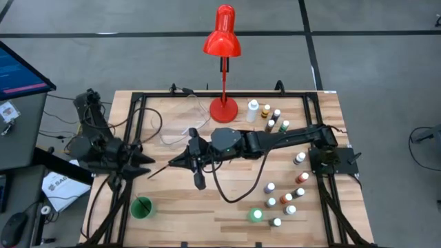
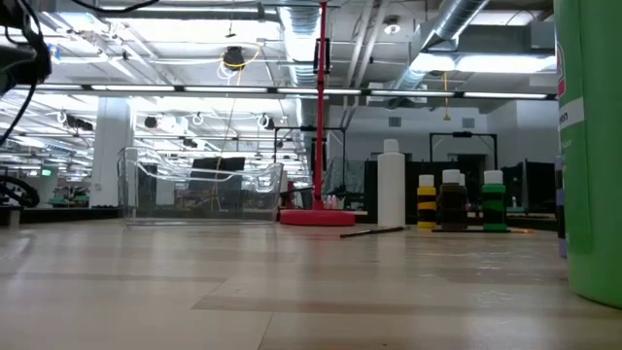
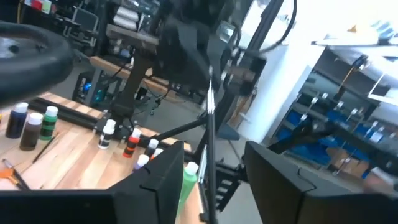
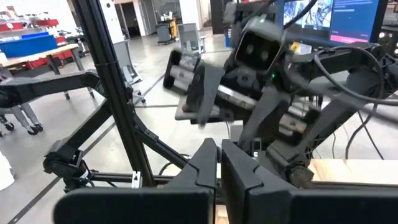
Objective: Pick & Place Paint Supplies
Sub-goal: Put the black brush into the green cup
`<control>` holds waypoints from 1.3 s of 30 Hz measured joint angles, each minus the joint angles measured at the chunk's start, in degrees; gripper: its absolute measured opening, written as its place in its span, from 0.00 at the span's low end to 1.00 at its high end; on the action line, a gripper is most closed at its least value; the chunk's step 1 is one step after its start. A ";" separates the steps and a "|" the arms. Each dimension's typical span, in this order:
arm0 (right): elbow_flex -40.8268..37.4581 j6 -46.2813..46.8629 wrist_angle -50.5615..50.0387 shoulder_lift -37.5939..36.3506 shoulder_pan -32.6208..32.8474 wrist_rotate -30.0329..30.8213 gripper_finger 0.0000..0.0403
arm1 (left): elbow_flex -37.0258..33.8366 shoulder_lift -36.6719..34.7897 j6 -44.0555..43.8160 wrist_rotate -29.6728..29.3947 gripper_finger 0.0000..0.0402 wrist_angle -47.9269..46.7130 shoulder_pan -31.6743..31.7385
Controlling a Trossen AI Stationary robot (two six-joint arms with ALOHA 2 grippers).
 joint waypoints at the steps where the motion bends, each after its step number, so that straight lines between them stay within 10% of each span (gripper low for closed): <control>1: 0.03 -0.10 0.06 0.22 0.03 -0.02 0.00 | 0.00 -1.17 0.45 0.00 0.41 0.08 0.00; 13: -0.14 -1.88 5.43 7.85 0.86 -4.00 0.00 | 0.02 -12.56 13.30 -5.97 0.40 0.52 0.02; 39: 2.54 -1.84 16.53 20.82 1.44 -10.30 0.00 | 0.02 -10.65 13.20 -6.47 0.40 0.85 0.02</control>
